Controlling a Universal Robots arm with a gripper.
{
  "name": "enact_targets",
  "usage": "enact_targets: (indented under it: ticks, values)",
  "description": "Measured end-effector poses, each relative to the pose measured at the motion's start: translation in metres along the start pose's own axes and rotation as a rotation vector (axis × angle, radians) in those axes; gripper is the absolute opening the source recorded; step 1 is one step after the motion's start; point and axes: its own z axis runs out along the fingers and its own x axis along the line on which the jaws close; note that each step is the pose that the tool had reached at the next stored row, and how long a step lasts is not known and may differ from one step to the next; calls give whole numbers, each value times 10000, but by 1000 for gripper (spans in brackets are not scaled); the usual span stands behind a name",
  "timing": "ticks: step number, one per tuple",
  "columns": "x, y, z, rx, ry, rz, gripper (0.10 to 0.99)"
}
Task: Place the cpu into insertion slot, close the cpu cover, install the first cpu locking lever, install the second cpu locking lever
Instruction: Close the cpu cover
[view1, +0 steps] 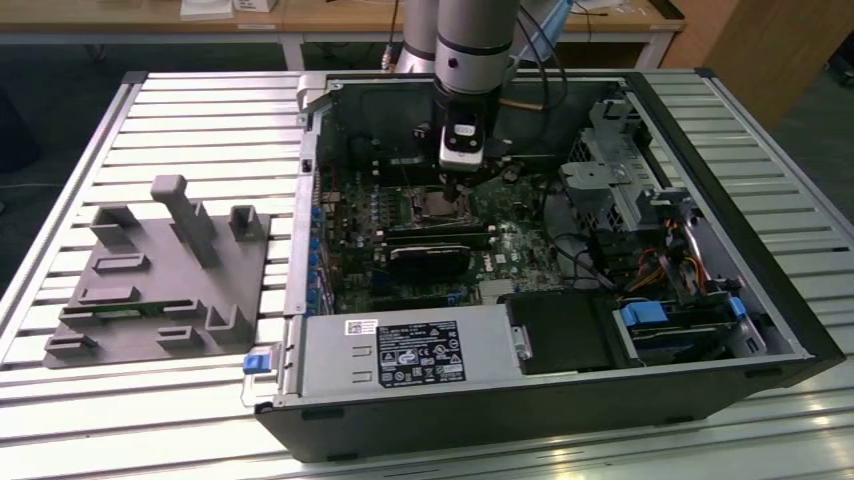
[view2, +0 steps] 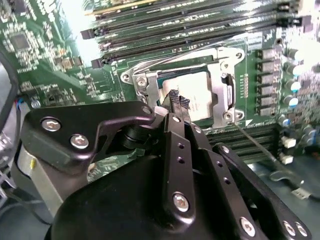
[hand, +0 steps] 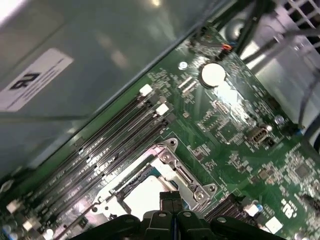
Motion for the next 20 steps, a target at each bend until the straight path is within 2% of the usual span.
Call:
enact_targets:
  ticks: [20]
  values:
    - [0, 1, 24, -51, -93, -3626, 106]
